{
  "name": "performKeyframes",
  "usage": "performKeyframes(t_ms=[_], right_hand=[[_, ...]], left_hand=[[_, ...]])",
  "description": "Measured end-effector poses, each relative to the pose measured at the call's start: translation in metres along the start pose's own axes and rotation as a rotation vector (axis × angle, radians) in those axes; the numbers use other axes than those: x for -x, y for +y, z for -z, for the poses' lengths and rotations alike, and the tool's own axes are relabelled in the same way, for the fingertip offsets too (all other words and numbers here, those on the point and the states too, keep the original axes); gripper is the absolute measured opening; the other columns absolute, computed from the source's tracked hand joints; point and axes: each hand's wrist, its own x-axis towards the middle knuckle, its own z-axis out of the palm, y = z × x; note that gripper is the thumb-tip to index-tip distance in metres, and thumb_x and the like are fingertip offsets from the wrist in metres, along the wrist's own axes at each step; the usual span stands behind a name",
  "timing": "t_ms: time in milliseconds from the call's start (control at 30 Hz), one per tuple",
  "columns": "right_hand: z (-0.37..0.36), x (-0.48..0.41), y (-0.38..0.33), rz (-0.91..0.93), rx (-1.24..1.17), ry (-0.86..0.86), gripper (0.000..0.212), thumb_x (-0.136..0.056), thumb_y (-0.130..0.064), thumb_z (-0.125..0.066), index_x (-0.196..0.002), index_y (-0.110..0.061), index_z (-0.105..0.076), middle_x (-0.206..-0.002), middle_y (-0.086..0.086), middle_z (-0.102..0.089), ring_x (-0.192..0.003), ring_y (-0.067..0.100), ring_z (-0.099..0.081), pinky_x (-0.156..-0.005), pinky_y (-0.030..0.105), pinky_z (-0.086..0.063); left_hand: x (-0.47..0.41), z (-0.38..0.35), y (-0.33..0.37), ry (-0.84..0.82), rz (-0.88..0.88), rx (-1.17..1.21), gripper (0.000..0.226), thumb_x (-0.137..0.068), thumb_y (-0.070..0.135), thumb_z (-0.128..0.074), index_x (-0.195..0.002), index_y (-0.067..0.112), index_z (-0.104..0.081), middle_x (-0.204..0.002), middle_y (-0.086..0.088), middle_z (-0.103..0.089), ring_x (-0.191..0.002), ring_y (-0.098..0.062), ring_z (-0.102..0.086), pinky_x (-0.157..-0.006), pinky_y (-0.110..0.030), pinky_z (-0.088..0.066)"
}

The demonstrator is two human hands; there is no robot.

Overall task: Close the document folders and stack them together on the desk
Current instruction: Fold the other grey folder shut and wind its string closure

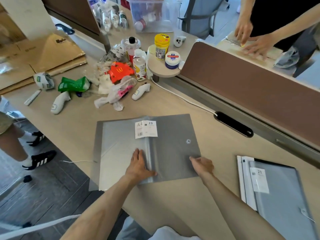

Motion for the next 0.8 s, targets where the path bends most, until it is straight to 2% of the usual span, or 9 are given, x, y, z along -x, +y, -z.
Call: performKeyframes(t_ms=[67,133,200,300,433,533,667,733,800], right_hand=[[0.005,0.000,0.001,0.009,-0.017,0.031,0.024,-0.078,-0.042,-0.060,-0.087,-0.022,-0.066,-0.120,0.015,-0.058,-0.115,0.034,-0.051,-0.094,0.036,-0.044],[0.008,-0.003,0.004,0.012,-0.043,0.039,0.039,-0.080,-0.032,-0.062,-0.114,-0.013,-0.059,-0.128,0.016,-0.048,-0.122,0.035,-0.045,-0.102,0.036,-0.037],[0.011,-0.006,0.007,0.028,-0.062,0.032,0.044,-0.081,-0.027,-0.061,-0.120,-0.009,-0.055,-0.129,0.017,-0.048,-0.120,0.034,-0.048,-0.103,0.037,-0.039],[0.014,-0.005,0.006,0.036,-0.048,0.009,0.044,-0.080,-0.028,-0.061,-0.120,-0.010,-0.055,-0.127,0.016,-0.050,-0.117,0.033,-0.051,-0.100,0.037,-0.042],[0.016,-0.007,0.005,0.031,-0.074,0.001,0.040,-0.083,-0.032,-0.060,-0.116,-0.011,-0.056,-0.124,0.015,-0.049,-0.114,0.032,-0.052,-0.098,0.036,-0.042],[0.013,-0.010,0.004,0.042,-0.084,-0.001,0.038,-0.082,-0.040,-0.058,-0.107,-0.012,-0.062,-0.119,0.014,-0.055,-0.107,0.032,-0.057,-0.095,0.037,-0.047],[0.012,-0.008,0.001,0.060,0.021,-0.013,0.040,-0.082,-0.053,-0.050,-0.085,-0.018,-0.068,-0.108,0.016,-0.066,-0.110,0.036,-0.055,-0.096,0.039,-0.045],[0.014,-0.007,0.000,0.058,0.014,-0.056,0.039,-0.084,-0.054,-0.052,-0.090,-0.020,-0.071,-0.110,0.014,-0.066,-0.114,0.035,-0.054,-0.100,0.038,-0.043],[0.017,-0.009,0.002,0.035,-0.131,-0.108,0.044,-0.080,-0.052,-0.061,-0.098,-0.014,-0.072,-0.108,0.009,-0.069,-0.106,0.030,-0.062,-0.096,0.039,-0.049]], left_hand=[[0.003,-0.002,0.000,-0.016,-0.010,-0.051,0.130,-0.065,0.058,-0.075,-0.151,0.008,0.009,-0.160,-0.008,0.017,-0.148,-0.022,0.014,-0.121,-0.034,-0.006],[0.003,-0.001,-0.001,-0.057,-0.025,-0.115,0.137,-0.059,0.060,-0.076,-0.150,0.014,0.015,-0.159,-0.008,0.022,-0.147,-0.023,0.019,-0.121,-0.038,-0.008],[0.002,-0.002,-0.004,-0.112,-0.071,-0.234,0.143,-0.054,0.059,-0.079,-0.149,0.022,0.021,-0.157,-0.010,0.026,-0.145,-0.028,0.023,-0.120,-0.045,-0.015],[0.003,-0.002,-0.007,-0.124,-0.124,-0.332,0.142,-0.056,0.057,-0.079,-0.147,0.026,0.024,-0.157,-0.013,0.026,-0.144,-0.034,0.023,-0.116,-0.049,-0.024],[0.004,0.002,-0.011,-0.149,-0.210,-0.312,0.137,-0.059,0.064,-0.073,-0.146,0.027,0.026,-0.157,-0.015,0.024,-0.144,-0.038,0.021,-0.118,-0.051,-0.019],[0.006,0.010,-0.019,-0.159,-0.284,-0.204,0.134,-0.060,0.065,-0.071,-0.146,0.031,0.025,-0.159,-0.011,0.021,-0.146,-0.035,0.018,-0.120,-0.047,-0.010],[0.013,0.015,-0.027,-0.089,-0.363,-0.070,0.124,-0.065,0.057,-0.071,-0.148,0.034,0.019,-0.161,-0.005,0.012,-0.149,-0.025,0.004,-0.121,-0.038,-0.014],[0.017,0.017,-0.029,-0.067,-0.390,-0.045,0.121,-0.067,0.053,-0.070,-0.149,0.031,0.016,-0.162,-0.005,0.008,-0.149,-0.022,0.000,-0.120,-0.034,-0.015],[0.020,0.018,-0.031,-0.060,-0.393,-0.049,0.120,-0.069,0.050,-0.071,-0.150,0.029,0.015,-0.162,-0.005,0.007,-0.149,-0.022,0.000,-0.119,-0.032,-0.013]])
